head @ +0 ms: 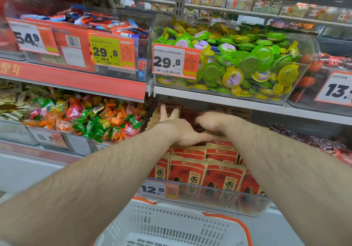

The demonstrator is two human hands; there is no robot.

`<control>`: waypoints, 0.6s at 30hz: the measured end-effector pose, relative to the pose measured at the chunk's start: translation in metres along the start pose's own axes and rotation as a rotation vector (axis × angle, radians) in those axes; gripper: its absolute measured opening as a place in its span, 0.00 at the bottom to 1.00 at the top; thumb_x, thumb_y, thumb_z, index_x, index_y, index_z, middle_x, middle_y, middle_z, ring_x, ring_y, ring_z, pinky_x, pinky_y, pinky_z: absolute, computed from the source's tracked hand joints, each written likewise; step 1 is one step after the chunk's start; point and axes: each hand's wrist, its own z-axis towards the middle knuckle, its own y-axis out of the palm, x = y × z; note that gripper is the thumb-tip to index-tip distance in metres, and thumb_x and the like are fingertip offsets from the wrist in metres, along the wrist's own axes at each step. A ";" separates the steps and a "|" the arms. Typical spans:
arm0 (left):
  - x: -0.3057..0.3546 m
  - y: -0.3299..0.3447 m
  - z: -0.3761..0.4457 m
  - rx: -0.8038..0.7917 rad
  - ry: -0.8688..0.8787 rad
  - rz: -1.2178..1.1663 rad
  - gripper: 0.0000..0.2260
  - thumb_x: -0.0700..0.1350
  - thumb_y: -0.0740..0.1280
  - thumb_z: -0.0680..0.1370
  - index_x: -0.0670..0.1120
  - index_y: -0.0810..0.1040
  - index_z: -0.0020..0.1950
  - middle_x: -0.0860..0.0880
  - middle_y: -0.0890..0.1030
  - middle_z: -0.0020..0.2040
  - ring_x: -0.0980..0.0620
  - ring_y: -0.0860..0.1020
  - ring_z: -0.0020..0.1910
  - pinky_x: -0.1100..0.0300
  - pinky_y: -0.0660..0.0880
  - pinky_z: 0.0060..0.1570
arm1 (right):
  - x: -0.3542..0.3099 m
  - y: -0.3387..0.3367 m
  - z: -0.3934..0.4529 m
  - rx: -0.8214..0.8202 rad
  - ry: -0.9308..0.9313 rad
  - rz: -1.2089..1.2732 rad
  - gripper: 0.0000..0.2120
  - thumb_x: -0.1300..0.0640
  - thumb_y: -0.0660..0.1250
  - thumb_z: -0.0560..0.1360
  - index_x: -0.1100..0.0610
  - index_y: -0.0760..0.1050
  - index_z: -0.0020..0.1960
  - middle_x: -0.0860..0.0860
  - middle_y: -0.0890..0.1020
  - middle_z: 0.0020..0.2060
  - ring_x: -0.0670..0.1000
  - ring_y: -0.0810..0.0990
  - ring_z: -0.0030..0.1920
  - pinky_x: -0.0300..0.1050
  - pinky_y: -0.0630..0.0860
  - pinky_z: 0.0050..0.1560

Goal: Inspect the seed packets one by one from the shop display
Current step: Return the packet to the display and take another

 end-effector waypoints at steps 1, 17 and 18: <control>-0.001 0.001 0.000 0.005 -0.002 0.003 0.44 0.78 0.45 0.72 0.48 0.78 0.68 0.47 0.66 0.77 0.47 0.41 0.80 0.33 0.27 0.69 | -0.001 -0.001 0.000 -0.025 0.006 0.007 0.18 0.51 0.54 0.81 0.56 0.77 0.63 0.56 0.78 0.63 0.54 0.75 0.55 0.45 0.68 0.52; -0.015 0.008 -0.047 0.449 0.160 -0.128 0.25 0.63 0.54 0.81 0.49 0.81 0.63 0.56 0.70 0.72 0.50 0.62 0.74 0.36 0.42 0.73 | 0.000 -0.007 -0.050 0.008 -0.099 0.311 0.21 0.40 0.57 0.80 0.48 0.77 0.65 0.51 0.76 0.67 0.50 0.74 0.62 0.47 0.67 0.63; -0.016 0.007 -0.051 0.534 0.182 -0.131 0.21 0.59 0.57 0.81 0.49 0.81 0.63 0.56 0.71 0.70 0.52 0.66 0.70 0.40 0.48 0.72 | 0.001 -0.007 -0.060 0.054 -0.149 0.361 0.16 0.43 0.61 0.80 0.47 0.79 0.62 0.50 0.79 0.64 0.49 0.75 0.59 0.46 0.68 0.62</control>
